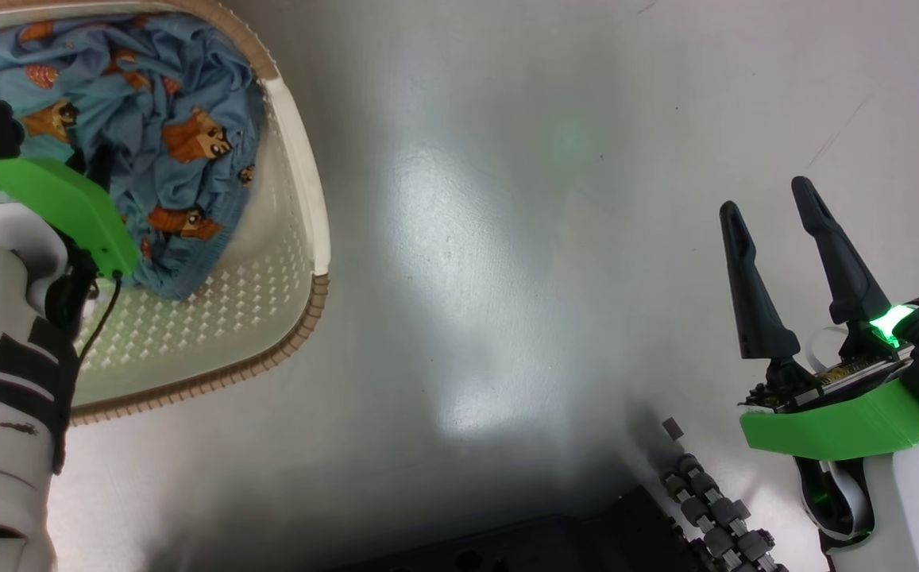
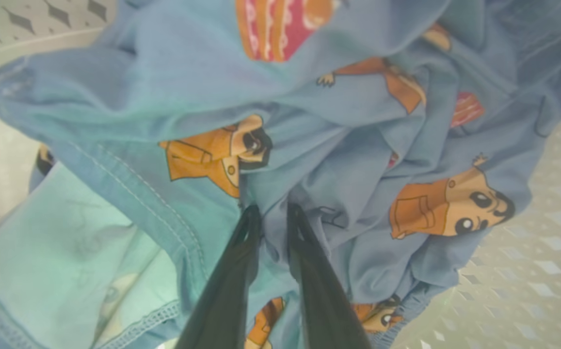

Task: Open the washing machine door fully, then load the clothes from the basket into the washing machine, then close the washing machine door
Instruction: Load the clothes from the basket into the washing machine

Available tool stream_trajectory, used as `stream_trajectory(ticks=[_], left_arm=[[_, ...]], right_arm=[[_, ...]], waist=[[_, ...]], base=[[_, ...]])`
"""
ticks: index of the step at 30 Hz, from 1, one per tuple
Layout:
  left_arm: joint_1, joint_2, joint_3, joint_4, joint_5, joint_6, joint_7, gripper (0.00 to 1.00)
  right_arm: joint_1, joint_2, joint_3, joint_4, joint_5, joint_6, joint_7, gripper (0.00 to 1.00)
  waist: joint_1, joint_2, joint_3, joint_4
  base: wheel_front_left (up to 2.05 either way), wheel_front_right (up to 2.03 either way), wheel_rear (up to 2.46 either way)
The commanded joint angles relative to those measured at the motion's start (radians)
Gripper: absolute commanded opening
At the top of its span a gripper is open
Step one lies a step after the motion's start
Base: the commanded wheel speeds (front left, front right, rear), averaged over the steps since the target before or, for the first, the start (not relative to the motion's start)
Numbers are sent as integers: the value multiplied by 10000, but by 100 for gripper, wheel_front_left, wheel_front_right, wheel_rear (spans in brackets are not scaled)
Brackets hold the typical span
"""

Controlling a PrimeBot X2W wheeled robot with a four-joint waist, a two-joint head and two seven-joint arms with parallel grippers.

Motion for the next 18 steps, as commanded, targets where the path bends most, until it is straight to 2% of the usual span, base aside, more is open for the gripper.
stream_trajectory(ticks=[1,3,5,7,8,18], left_arm=[[298,410,67,-19,28,33,-95,27],[311,392,41,-12,16,55,-129,23],[325,376,16,-6,1,65,-143,14],[335,378,-8,-2,-15,67,-149,10],[333,379,-19,0,-24,67,-149,2],[309,447,-47,12,-179,24,-258,0]], right_arm=[[557,-21,193,-197,-75,16,-48,100],[555,-10,191,-193,-81,16,-48,100],[556,-8,193,-192,-81,16,-48,100],[565,-1,185,-190,-80,16,-48,100],[568,2,176,-185,-76,16,-48,100],[491,63,211,-100,-59,16,-48,100]], waist=[[0,-1,1,-4],[0,-1,-1,-2],[0,-1,-3,-5],[0,-1,-5,-14],[0,-1,-3,-19],[0,-1,29,-79]], base=[[0,0,0],[0,0,0],[0,0,0],[0,0,0],[0,0,0],[0,0,0]])
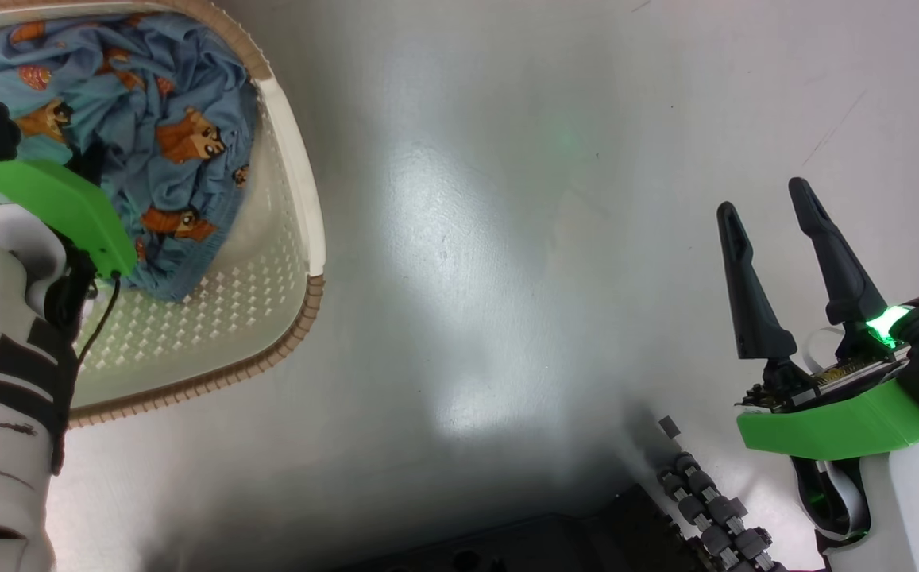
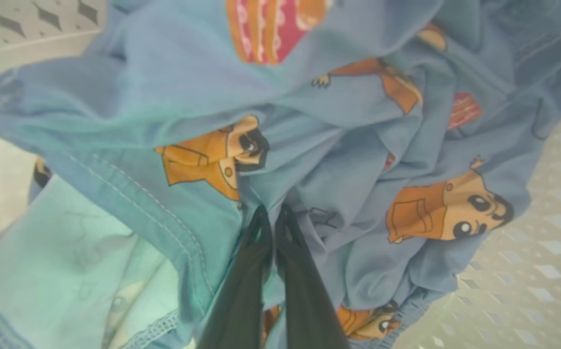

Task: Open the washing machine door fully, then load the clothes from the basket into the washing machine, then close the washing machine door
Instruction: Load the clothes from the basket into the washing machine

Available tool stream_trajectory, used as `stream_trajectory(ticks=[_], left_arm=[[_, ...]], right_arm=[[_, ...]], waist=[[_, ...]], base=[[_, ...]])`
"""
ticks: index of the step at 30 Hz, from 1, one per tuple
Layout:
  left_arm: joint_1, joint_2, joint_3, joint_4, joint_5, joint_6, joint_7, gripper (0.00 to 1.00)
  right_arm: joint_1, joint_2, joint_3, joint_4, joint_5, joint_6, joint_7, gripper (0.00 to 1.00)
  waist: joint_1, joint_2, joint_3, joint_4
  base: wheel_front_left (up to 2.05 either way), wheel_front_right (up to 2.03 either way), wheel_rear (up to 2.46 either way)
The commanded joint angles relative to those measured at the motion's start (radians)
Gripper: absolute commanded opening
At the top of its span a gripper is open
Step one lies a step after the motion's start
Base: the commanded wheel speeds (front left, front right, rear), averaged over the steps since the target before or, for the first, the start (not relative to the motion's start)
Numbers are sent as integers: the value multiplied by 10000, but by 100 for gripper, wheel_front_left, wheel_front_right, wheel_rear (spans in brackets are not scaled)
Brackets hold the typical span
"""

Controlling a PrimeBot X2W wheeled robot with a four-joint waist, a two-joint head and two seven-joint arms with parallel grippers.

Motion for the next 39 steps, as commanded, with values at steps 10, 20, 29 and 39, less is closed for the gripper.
stream_trajectory(ticks=[10,20,29,39], left_arm=[[642,346,527,-23,-641,65,-1223,0],[2366,178,1378,-1951,-1034,215,-1971,0],[5447,-548,2803,-5587,-234,650,-1976,0],[8133,-1364,3635,-7922,580,563,-1977,0]], right_arm=[[-122,196,297,105,59,16,-48,100],[-314,307,191,525,192,16,-48,100],[-99,446,161,1046,340,16,-48,100],[956,646,164,1640,474,16,-48,100]], waist=[[0,-1,-193,207],[0,-1,-1491,739],[0,-1,-3445,1070],[0,-1,-6241,1302]], base=[[0,0,0],[0,0,0],[0,0,0],[0,0,0]])
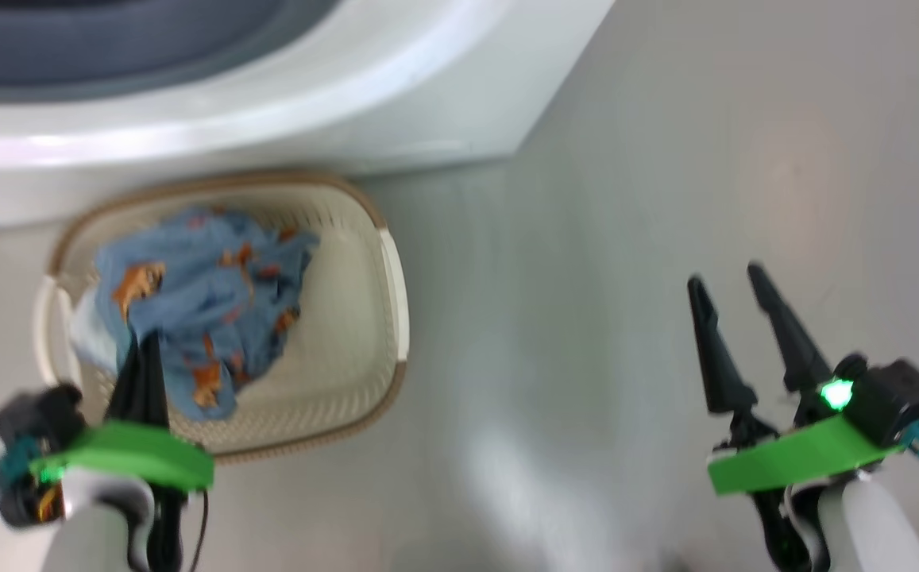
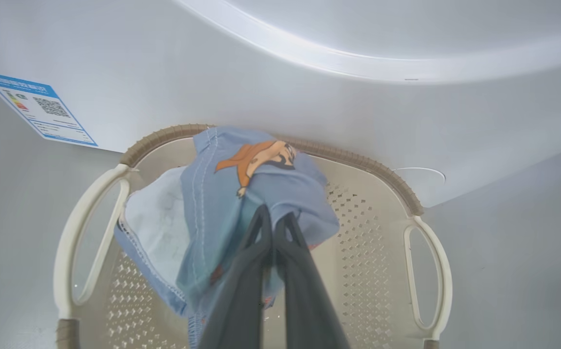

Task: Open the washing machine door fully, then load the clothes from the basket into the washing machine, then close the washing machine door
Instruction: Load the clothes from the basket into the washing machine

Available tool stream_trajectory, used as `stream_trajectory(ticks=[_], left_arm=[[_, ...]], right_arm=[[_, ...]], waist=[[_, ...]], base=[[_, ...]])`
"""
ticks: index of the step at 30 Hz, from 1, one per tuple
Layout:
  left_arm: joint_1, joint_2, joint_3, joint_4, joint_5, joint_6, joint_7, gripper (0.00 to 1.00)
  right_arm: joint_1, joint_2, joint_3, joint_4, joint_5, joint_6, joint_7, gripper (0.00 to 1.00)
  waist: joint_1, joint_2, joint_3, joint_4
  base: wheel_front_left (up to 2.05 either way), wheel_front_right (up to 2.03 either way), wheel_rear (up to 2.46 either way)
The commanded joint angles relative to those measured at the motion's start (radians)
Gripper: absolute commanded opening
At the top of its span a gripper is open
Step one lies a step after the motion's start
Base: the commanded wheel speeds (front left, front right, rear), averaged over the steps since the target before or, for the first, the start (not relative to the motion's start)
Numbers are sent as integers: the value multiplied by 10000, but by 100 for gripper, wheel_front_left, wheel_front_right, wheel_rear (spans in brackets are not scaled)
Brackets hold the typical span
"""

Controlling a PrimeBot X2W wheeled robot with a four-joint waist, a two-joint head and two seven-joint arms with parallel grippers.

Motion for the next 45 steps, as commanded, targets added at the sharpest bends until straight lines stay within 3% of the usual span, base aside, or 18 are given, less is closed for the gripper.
stream_trajectory(ticks=[1,8,16,24,45], left_arm=[[528,192,345,-319,96,-41,-63,0],[2148,77,249,-1526,206,64,-64,0],[3681,70,-463,-3172,-107,731,-64,0],[5039,69,-905,-4253,170,1087,-64,0],[5858,68,-748,-5183,679,1101,-64,0]], right_arm=[[433,57,244,-130,107,16,-48,100],[1247,127,404,144,157,16,-48,100],[2015,15,488,279,141,16,-48,100],[2705,-109,437,415,165,16,-48,100],[3115,13,175,495,49,16,-48,100]], waist=[[2,0,-1819,298],[2,0,-3475,478],[2,0,-4841,805],[2,0,-6070,981],[2,0,-7024,847]], base=[[0,0,0],[0,0,0],[0,0,0],[0,0,0],[0,0,0]])
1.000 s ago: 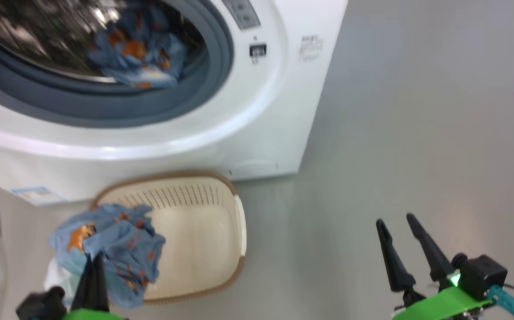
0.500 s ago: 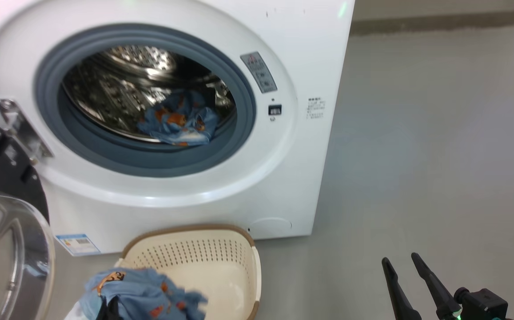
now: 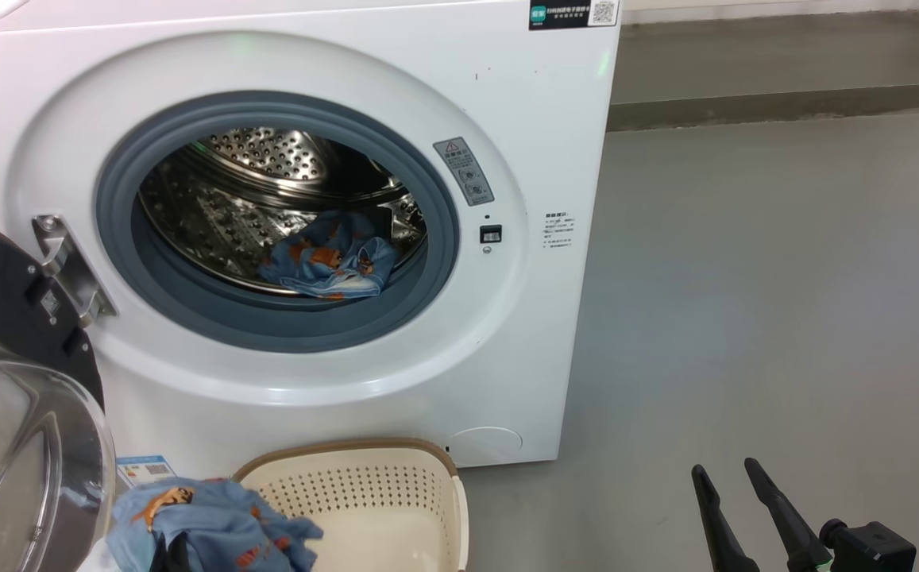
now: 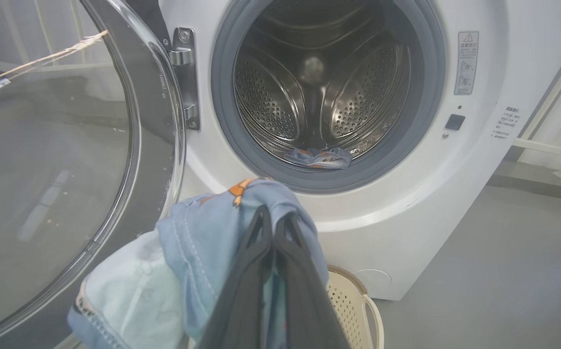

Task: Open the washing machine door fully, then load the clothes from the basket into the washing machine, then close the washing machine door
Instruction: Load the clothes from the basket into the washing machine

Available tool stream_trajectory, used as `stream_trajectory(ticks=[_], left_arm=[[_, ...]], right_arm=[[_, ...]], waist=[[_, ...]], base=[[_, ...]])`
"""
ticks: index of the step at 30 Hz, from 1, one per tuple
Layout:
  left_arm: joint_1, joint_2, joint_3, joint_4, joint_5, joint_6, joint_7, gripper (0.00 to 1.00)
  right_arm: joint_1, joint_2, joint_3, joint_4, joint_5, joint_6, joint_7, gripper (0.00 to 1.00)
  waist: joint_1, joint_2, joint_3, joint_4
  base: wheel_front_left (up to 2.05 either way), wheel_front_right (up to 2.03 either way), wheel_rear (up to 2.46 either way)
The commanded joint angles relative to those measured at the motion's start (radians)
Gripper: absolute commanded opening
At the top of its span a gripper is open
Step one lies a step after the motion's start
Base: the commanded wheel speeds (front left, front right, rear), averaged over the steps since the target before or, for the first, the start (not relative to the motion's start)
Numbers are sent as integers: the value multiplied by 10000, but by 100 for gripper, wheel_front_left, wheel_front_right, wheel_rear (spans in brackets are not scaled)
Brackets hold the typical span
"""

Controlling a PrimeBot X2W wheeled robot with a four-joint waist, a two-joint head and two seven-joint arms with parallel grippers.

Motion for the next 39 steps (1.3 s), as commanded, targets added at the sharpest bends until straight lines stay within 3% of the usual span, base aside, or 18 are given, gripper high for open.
stream_trajectory(ticks=[1,39], left_arm=[[-176,90,355,-339,75,-42,-66,0],[-583,89,-20,-549,-188,-78,-66,0]], right_arm=[[-91,-42,206,-222,-22,16,-49,100],[-259,86,182,-130,-62,16,-49,100]], waist=[[1,0,-4,-33],[1,0,362,-344]], base=[[0,0,0],[0,0,0]])
